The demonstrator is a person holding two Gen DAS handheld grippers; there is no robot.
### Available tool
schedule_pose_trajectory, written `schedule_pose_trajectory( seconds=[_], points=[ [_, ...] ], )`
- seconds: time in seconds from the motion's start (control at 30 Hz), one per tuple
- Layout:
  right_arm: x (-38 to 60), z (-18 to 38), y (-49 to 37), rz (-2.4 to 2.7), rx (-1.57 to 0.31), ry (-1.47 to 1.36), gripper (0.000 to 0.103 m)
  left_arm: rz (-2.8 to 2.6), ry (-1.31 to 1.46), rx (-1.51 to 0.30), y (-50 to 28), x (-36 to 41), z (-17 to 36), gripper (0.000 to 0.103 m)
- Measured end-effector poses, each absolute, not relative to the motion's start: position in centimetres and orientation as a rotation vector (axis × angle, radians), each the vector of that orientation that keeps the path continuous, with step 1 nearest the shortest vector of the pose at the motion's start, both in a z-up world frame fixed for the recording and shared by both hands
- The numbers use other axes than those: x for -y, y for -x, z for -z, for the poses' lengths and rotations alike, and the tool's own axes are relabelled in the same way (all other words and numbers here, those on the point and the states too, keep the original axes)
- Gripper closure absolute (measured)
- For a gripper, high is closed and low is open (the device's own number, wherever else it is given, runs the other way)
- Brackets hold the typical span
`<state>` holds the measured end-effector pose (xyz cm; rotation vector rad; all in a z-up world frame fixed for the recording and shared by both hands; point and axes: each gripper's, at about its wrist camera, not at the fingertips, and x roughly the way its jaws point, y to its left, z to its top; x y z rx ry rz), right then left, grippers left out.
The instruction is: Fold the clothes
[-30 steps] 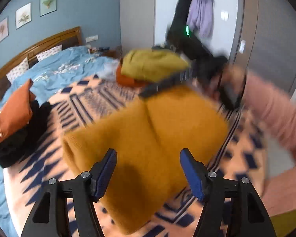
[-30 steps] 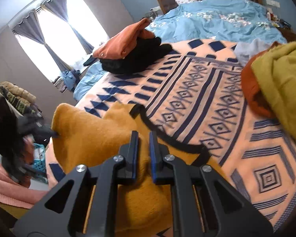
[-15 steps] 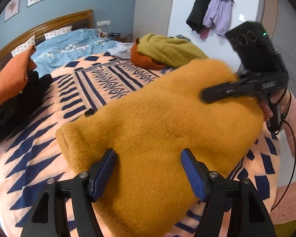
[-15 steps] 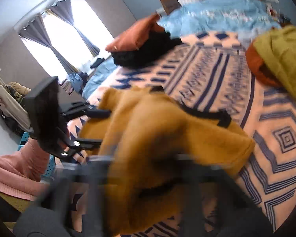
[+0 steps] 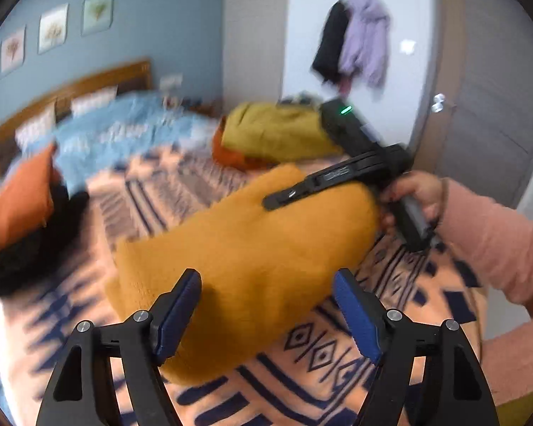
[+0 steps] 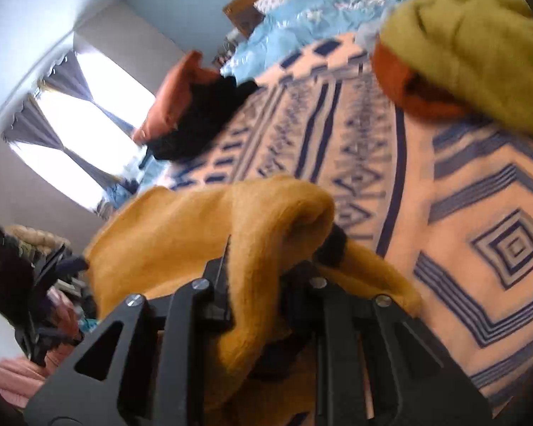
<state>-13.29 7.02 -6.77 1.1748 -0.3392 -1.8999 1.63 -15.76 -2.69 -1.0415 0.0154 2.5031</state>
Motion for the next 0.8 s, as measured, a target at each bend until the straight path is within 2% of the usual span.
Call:
schedule_pose_trajectory(
  seconds=[0.13,0.2,0.27,0.4,0.53,0.6,0.7,0.8],
  points=[
    [-7.8,7.0,12.5,1.936,0.326,-1.176,0.072,-2.467,1.090,-0.019,-0.6,15.5,4.7,0.024],
    [-8.3,5.5,11.7,1.985,0.279,-1.155,0.063,-2.457,1.086,-0.014,-0.7,15.3,4.9,0.022],
    [-8.7,3.4,10.5,2.053,0.206,-1.099,0.062,-2.451,1.074,-0.032,-0.9,15.1,4.8,0.021],
    [-8.4,-2.4,5.4,2.096,0.087,-0.804,0.062,-2.448,1.051,-0.058,-1.3,14.8,4.7,0.019],
    [-3.3,-1.2,1.8,2.026,-0.216,-0.819,0.062,-2.448,1.017,-0.010,-1.8,15.4,4.2,0.019],
    [-2.9,1.1,1.9,2.030,-0.283,-0.886,0.062,-2.461,0.984,0.073,-2.5,16.3,3.5,0.019],
    [-4.6,3.8,2.8,2.040,-0.178,-0.939,0.062,-2.490,0.938,0.166,-3.3,17.7,2.5,0.019],
    [-5.6,4.0,2.9,2.048,-0.107,-0.939,0.062,-2.501,0.997,0.166,-2.8,17.9,3.3,0.019]
  ],
)
